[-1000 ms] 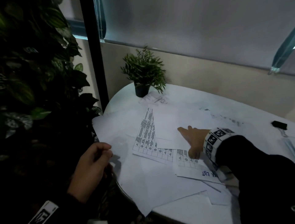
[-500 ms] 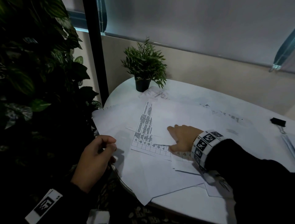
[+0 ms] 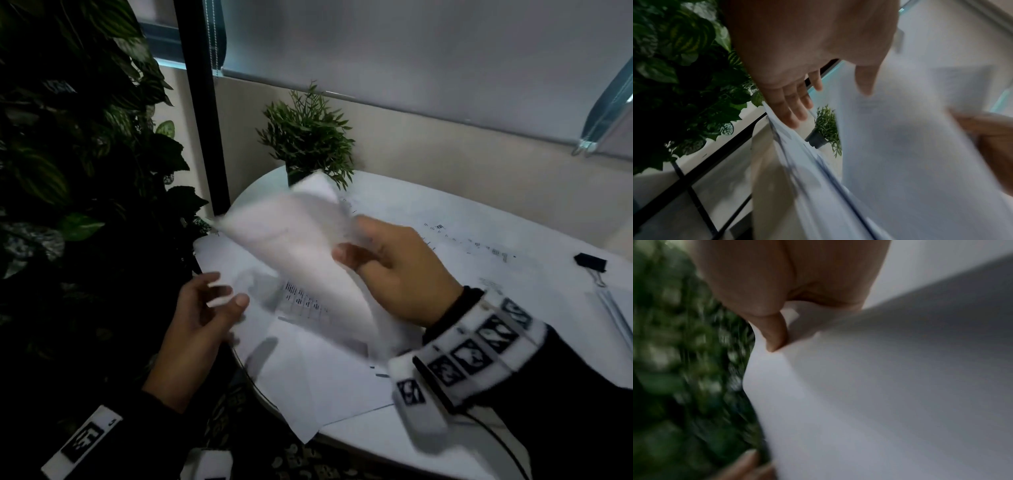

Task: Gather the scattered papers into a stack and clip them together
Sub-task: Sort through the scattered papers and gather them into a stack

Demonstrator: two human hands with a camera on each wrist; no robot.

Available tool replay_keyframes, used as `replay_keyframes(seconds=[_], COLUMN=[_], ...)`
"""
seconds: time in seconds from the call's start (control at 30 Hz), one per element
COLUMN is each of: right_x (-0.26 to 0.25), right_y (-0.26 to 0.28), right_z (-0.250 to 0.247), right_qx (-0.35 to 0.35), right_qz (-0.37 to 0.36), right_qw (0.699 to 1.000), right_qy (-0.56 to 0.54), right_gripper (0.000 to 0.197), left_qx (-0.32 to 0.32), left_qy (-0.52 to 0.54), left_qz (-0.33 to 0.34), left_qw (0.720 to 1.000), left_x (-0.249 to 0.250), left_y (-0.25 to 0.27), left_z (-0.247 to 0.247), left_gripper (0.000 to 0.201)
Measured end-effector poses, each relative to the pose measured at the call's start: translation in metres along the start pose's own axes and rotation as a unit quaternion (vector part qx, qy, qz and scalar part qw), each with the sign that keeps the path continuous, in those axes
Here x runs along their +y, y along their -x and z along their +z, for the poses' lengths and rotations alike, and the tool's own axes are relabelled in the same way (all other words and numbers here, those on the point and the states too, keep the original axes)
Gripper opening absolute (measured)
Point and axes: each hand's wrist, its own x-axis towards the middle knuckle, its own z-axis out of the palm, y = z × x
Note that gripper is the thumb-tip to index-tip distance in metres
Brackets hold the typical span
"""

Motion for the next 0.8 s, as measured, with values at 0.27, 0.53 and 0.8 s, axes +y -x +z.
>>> replay_keyframes(seconds=[0.27, 0.53, 0.8], right_x=[0.020, 0.107, 0.135], right_y=[0.009, 0.040, 0.076], right_z=[0.019, -0.026, -0.006], right_qx=[0.116, -0.161, -0.237], right_qz=[0.203, 0.391, 0.478], right_qw=[0.954, 0.875, 0.811], right_qy=[-0.189, 0.237, 0.238], right_gripper=[0.024, 0.101, 0.106], left_qx=[-0.096, 0.059, 0.016], left_qy=[0.144, -0.087, -0.213], left_qz=[-0.060, -0.040, -0.005], left_qw=[0.983, 0.994, 0.977], left_x=[0.016, -0.012, -0.010], left_y=[0.007, -0.003, 0.006], left_z=[0.009, -0.010, -0.004], left_gripper=[0.036, 0.029, 0.062])
